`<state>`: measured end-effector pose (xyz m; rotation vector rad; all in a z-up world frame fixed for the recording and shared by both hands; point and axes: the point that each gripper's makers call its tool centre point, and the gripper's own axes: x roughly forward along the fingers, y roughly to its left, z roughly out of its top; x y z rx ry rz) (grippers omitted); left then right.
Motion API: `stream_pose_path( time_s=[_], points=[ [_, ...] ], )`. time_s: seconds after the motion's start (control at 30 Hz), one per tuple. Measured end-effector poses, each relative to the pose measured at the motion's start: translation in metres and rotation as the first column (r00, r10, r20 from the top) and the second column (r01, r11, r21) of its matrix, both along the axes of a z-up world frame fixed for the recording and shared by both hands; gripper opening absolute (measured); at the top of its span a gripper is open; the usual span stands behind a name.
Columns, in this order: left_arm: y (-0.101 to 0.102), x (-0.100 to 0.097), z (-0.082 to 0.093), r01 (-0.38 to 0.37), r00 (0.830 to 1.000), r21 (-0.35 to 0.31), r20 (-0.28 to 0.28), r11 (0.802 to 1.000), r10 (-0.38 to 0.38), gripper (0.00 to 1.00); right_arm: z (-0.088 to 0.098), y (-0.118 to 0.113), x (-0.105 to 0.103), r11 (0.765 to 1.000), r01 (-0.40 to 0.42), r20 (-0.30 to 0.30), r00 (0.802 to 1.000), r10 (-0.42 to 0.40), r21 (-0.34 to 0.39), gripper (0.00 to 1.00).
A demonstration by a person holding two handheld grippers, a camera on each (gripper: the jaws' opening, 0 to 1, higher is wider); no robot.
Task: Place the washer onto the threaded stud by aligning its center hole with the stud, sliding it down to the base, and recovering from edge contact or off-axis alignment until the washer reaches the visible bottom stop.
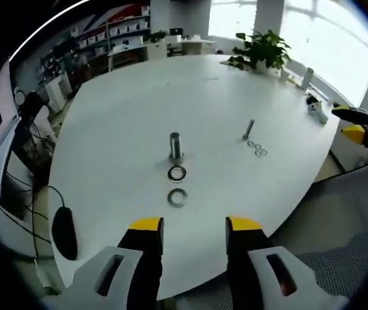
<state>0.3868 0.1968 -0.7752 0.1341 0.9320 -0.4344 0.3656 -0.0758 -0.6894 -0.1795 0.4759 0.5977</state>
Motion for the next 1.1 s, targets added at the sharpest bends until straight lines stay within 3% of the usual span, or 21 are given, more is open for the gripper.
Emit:
stream_pose_path(
  time_s=[0.13,0.63,0.9,1.1],
  points=[
    [0.0,0.01,-0.018,0.029,0.998,0.027,-0.048,0.999,-0.028,0.37,0.0,-0.001,0.0,1.0,0.006,0.002,1.0,-0.006,0.003,0.44],
    [-0.004,0.03,-0.059,0.125,0.981,0.112,-0.163,0.986,-0.106,0.36,0.0,-0.001,0.0,1.0,0.0,0.006,1.0,0.0,-0.001,0.43],
    [0.0,0.038,-0.077,0.146,0.971,0.149,-0.213,0.978,-0.112,0.36,-0.001,-0.001,-0.001,1.0,-0.005,0.004,1.0,0.005,-0.009,0.42],
    [-0.003,0.047,-0.08,0.145,0.97,0.144,-0.218,0.979,-0.112,0.36,-0.002,-0.003,-0.001,1.0,0.0,0.001,1.0,0.0,-0.009,0.42]
  ],
)
